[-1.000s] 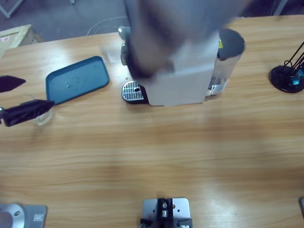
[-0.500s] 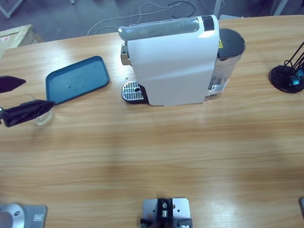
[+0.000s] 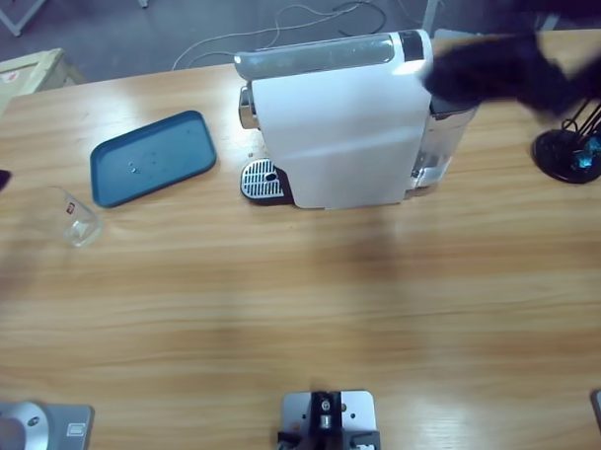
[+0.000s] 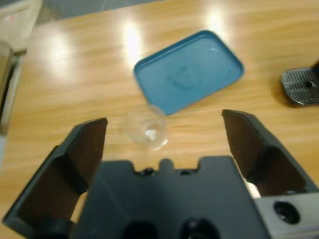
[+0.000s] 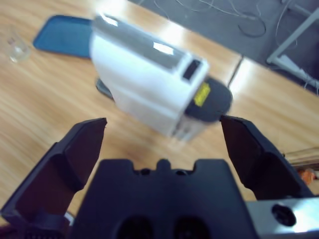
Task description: Pour coffee
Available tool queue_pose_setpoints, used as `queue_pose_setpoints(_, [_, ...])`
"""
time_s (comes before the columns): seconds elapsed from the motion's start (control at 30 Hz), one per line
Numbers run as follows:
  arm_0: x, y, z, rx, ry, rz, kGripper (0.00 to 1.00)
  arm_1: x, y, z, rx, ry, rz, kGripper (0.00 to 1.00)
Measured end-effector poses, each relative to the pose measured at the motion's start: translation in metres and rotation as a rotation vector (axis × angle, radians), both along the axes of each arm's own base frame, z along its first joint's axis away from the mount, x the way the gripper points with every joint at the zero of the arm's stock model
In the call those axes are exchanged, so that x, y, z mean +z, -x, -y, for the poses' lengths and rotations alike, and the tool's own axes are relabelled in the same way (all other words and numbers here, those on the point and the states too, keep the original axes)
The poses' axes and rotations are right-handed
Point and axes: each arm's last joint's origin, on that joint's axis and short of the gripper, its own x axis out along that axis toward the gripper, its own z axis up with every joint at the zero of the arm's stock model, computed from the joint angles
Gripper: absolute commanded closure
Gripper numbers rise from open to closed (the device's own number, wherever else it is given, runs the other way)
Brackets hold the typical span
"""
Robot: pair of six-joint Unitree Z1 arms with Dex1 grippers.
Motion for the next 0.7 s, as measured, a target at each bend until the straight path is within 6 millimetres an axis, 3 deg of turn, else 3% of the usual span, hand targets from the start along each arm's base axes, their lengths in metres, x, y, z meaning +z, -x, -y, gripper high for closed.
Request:
queue_pose_setpoints(0.17, [-0.011, -0.014, -0.008, 0.142, 0.003, -0.060, 0.009, -0.024, 0.017, 0.040, -0.014, 0.001, -0.018, 0.000])
queue_pose_setpoints(0.4, [-0.049, -0.042, 0.002, 0.191, -0.006, -0.170, 0.009, -0.045, 0.021, 0.051, -0.049, 0.013, -0.060, 0.000])
queue_pose_setpoints(0.7, [-0.076, -0.065, 0.009, 0.262, -0.046, -0.238, 0.009, -0.069, 0.026, 0.062, -0.084, 0.043, -0.106, 0.000])
